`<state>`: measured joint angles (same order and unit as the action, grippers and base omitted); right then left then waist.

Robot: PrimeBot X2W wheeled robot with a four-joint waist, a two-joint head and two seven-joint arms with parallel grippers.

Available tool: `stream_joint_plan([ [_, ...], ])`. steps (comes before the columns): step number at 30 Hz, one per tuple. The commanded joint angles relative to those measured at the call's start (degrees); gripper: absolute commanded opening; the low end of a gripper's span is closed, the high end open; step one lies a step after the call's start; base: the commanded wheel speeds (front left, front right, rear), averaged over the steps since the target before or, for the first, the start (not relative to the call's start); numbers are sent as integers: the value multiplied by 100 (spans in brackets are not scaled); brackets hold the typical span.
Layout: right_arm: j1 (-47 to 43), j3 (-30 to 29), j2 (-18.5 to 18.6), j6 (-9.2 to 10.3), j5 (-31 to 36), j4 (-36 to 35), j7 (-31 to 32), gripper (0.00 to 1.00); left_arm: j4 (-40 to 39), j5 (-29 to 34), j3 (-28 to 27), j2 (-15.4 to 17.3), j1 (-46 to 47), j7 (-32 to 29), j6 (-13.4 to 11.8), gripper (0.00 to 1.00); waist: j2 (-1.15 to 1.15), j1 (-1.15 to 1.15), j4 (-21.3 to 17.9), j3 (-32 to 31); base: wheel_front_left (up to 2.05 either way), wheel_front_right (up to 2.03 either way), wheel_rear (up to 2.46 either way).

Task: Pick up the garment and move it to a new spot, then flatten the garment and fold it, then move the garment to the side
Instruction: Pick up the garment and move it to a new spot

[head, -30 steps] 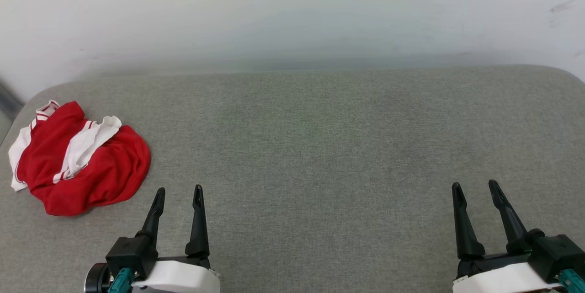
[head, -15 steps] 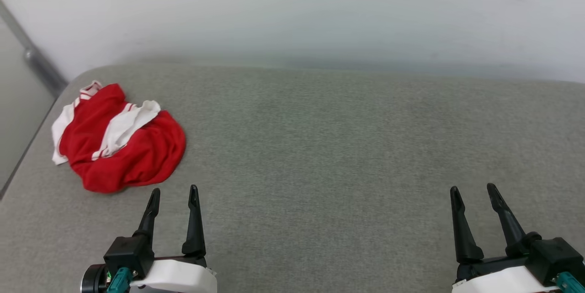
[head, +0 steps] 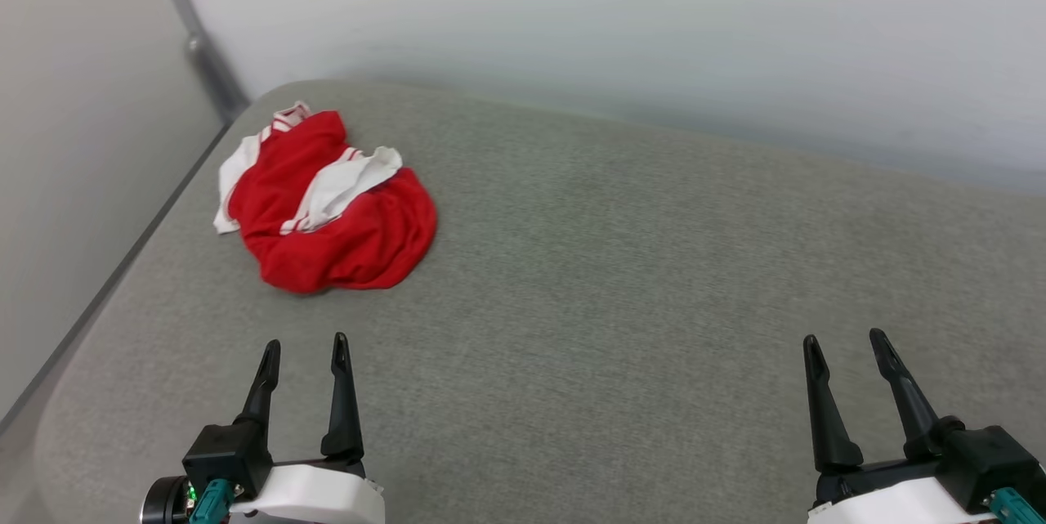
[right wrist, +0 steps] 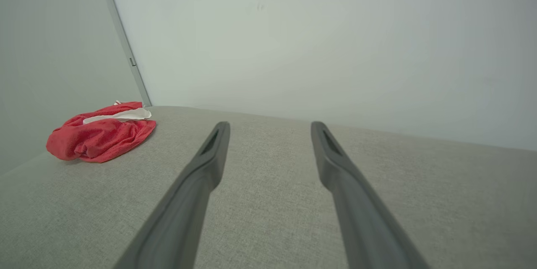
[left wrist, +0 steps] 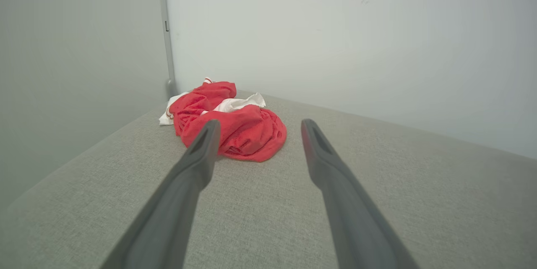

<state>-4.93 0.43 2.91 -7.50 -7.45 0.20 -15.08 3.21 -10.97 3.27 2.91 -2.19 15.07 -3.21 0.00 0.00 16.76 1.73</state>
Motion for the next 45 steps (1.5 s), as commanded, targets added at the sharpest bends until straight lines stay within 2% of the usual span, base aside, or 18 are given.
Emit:
stream_joint_plan([
  [1,-45,-9,-5,2,42,-14,-14,100,-3,-15,1,-5,-10,15,-19,100,0,0,174,8,0,0,0],
  [15,-56,1,-6,2,125,-45,-14,100,11,-73,-121,-4,-34,15,-82,100,0,0,1007,14,0,0,0],
  [22,-66,9,-5,2,152,-36,-14,100,34,-111,-203,-5,-58,16,-45,100,0,0,1173,-3,0,0,0],
  [28,-7,54,-6,2,168,-40,-14,100,100,-116,-294,-4,90,16,27,100,0,0,1165,37,0,0,0],
  [31,56,88,-5,2,195,-55,-14,100,158,-23,-462,-4,358,16,158,100,0,0,1096,108,0,0,0],
  [36,185,59,-5,2,340,-96,-14,100,368,128,-934,54,1114,16,551,100,0,0,914,319,0,0,0],
  [42,368,-8,-5,2,537,-143,-14,100,724,121,-1385,427,2273,15,899,100,0,0,591,726,0,0,0],
  [45,496,-59,-5,2,599,-174,-14,100,1046,61,-1425,733,2874,15,1008,100,0,0,444,968,0,0,0],
])
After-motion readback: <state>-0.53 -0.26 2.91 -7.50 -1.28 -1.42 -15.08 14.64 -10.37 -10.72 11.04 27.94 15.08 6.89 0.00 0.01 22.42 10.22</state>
